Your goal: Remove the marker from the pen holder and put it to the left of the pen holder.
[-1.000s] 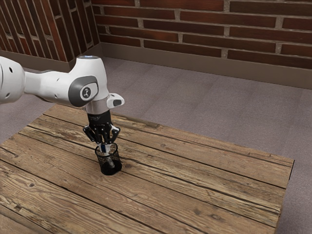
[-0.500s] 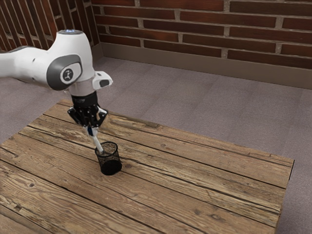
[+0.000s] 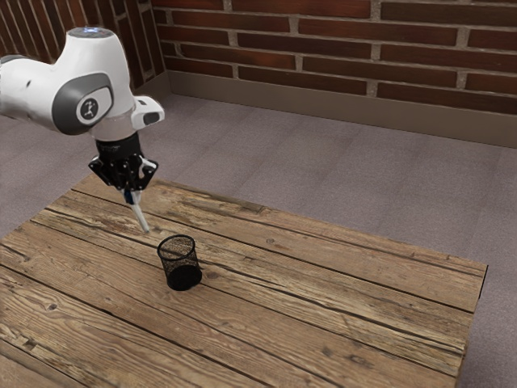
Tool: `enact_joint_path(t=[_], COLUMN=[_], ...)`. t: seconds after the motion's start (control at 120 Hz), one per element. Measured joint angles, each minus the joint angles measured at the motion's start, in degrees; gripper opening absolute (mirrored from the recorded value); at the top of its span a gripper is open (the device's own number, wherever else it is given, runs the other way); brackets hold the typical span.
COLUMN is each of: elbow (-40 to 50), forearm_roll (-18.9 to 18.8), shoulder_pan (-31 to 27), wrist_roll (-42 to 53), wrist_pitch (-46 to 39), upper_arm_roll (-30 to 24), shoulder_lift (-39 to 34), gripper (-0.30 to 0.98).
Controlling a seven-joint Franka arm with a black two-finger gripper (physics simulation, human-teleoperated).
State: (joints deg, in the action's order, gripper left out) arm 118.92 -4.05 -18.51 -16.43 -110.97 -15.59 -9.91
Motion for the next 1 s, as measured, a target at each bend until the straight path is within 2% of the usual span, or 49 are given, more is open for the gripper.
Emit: enact_joint_path(t=[0.233, 0.583, 0.742, 1.0], elbow=[1.4, 6.0, 6.2, 6.2], forearm_roll=[-3.5, -4.5, -4.3, -3.9], shoulder_pan=[0.1, -2.2, 0.0, -0.7], wrist_roll=[-0.4, -1.1, -1.2, -1.2], wrist_pitch=[-12.0, -36.6, -42.3, -47.2], upper_arm_roll=[4.5, 7.6, 7.7, 8.5], shoulder_lift=[6.6, 13.7, 16.8, 19.6], gripper=[-0.03, -0.04, -0.04, -0.04])
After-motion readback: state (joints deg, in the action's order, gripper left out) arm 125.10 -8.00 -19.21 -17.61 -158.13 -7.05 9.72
